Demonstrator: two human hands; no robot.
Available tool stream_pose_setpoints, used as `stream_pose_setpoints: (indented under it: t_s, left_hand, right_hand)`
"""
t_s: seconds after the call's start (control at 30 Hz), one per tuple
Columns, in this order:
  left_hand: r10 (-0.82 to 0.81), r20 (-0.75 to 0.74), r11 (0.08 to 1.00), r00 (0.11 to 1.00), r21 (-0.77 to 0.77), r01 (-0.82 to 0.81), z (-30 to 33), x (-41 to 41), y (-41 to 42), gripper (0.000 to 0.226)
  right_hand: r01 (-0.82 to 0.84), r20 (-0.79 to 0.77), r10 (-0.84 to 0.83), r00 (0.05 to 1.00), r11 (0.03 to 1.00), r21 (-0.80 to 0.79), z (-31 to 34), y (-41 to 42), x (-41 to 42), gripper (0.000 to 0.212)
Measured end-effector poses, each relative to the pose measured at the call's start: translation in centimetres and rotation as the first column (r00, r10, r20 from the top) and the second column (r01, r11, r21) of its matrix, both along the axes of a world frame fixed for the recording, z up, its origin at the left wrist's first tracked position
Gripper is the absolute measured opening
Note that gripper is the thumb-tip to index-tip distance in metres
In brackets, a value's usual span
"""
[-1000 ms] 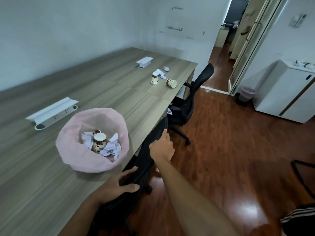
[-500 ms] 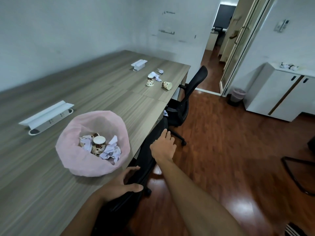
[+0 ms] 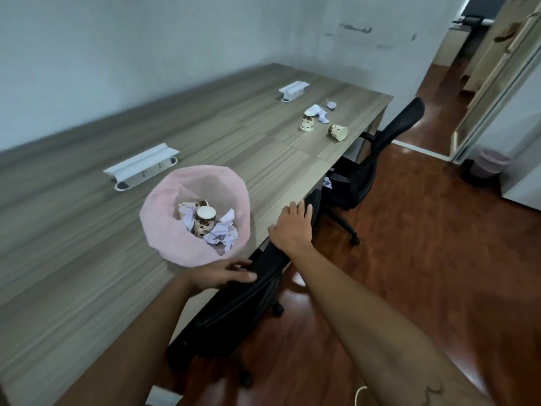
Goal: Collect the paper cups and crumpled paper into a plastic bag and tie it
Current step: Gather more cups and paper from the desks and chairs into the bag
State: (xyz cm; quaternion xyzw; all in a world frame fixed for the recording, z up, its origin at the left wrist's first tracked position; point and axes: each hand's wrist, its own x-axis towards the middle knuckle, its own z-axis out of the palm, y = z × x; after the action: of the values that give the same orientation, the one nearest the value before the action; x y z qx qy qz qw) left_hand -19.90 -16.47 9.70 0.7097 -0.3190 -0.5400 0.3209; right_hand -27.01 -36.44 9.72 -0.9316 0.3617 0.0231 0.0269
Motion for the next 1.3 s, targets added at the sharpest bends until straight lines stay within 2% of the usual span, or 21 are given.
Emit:
stream_pose_setpoints:
  t_s: [0.07,0.1,0.17,0.2,0.27,0.37,0.4,0.43,0.5,0.57,0.63,0.7,0.77,0.83,0.93,1.1,1.2,1.3]
  left_hand:
    - [0.191,0.102,0.981,0.976,-0.054,-0.186,0.3,1.0,-0.4,0.074]
    - [0.300,0.162,0.952,0.940,-0.115,-0.284,0.4,1.5,-0.6,0.059]
    - [0.546,0.256,0.832,0.798,-0.276,-0.480,0.6,2.8,-0.7,0.026]
    - [0.650,0.312,0.757,0.693,-0.349,-0.552,0.7,3.4,-0.7,0.019]
    - [0.777,0.450,0.625,0.441,-0.460,-0.631,1.1,4.8,-0.5,0.021]
    - [0.806,0.591,0.453,0.037,-0.576,-0.681,1.3,7.5,0.2,0.027]
    - [0.798,0.601,0.398,-0.046,-0.583,-0.708,1.1,8.6,0.4,0.032]
    - [0.783,0.616,0.363,-0.088,-0.567,-0.740,0.9,9.7,0.6,0.040]
    - [0.750,0.658,0.360,-0.064,-0.488,-0.795,-0.1,11.6,0.8,0.058]
    - [0.762,0.645,0.371,0.053,-0.368,-0.852,-0.9,13.4,0.7,0.066]
    - [0.765,0.621,0.398,0.169,-0.251,-0.882,-1.3,14.9,0.2,0.061]
    - [0.729,0.642,0.470,0.238,-0.216,-0.856,-1.3,16.4,-0.6,0.048]
    - [0.717,0.643,0.513,0.269,-0.225,-0.828,-0.6,18.0,-1.8,0.045]
    - [0.736,0.614,0.548,0.286,-0.290,-0.785,0.3,19.4,-3.7,0.059]
    - [0.800,0.517,0.538,0.306,-0.390,-0.748,1.9,21.5,-7.4,0.065]
    - [0.890,0.249,0.454,0.381,-0.406,-0.793,4.9,22.9,-16.6,0.029]
    - [0.910,0.133,0.407,0.392,-0.455,-0.792,5.5,23.0,-23.5,0.018]
    - [0.912,0.030,0.374,0.408,-0.465,-0.802,5.6,23.1,-30.9,0.020]
  right_hand:
    - [-0.061,0.056,0.058,0.997,0.997,0.057,-0.2,-0.6,1.0,0.069]
    - [-0.080,0.090,0.073,0.993,0.993,0.084,-0.1,-0.8,1.5,0.068]
    - [-0.109,0.157,0.085,0.984,0.982,0.152,0.2,-1.0,2.6,0.062]
    - [-0.116,0.172,0.080,0.982,0.972,0.205,0.3,-1.1,3.3,0.059]
    - [-0.095,0.179,0.032,0.983,0.929,0.358,0.4,-1.3,5.0,0.058]
    - [-0.027,0.198,-0.113,0.974,0.806,0.591,-0.4,-2.0,8.2,0.061]
    - [-0.012,0.198,-0.148,0.969,0.773,0.635,-0.8,-2.2,9.2,0.062]
    - [0.003,0.189,-0.169,0.967,0.752,0.659,-1.1,-2.3,10.1,0.064]
    - [0.036,0.150,-0.184,0.971,0.737,0.675,-2.1,-2.5,11.7,0.069]
    - [0.070,0.088,-0.172,0.981,0.742,0.667,-2.8,-2.6,13.2,0.071]
    - [0.097,0.057,-0.186,0.981,0.722,0.686,-3.4,-3.1,14.7,0.057]
    - [0.099,0.080,-0.213,0.974,0.713,0.695,-3.8,-3.7,15.9,0.038]
    - [0.094,0.111,-0.236,0.965,0.713,0.695,-3.5,-4.7,17.0,0.032]
    - [0.094,0.145,-0.275,0.950,0.698,0.710,-2.7,-6.3,17.8,0.031]
    - [0.085,0.206,-0.323,0.924,0.698,0.711,-0.4,-9.8,18.5,0.032]
    - [0.116,0.250,-0.462,0.851,0.629,0.768,4.1,-18.2,18.2,0.030]
    - [0.133,0.269,-0.517,0.813,0.615,0.777,5.8,-24.4,17.4,0.028]
    - [0.157,0.304,-0.560,0.770,0.629,0.762,6.5,-31.7,16.4,0.030]
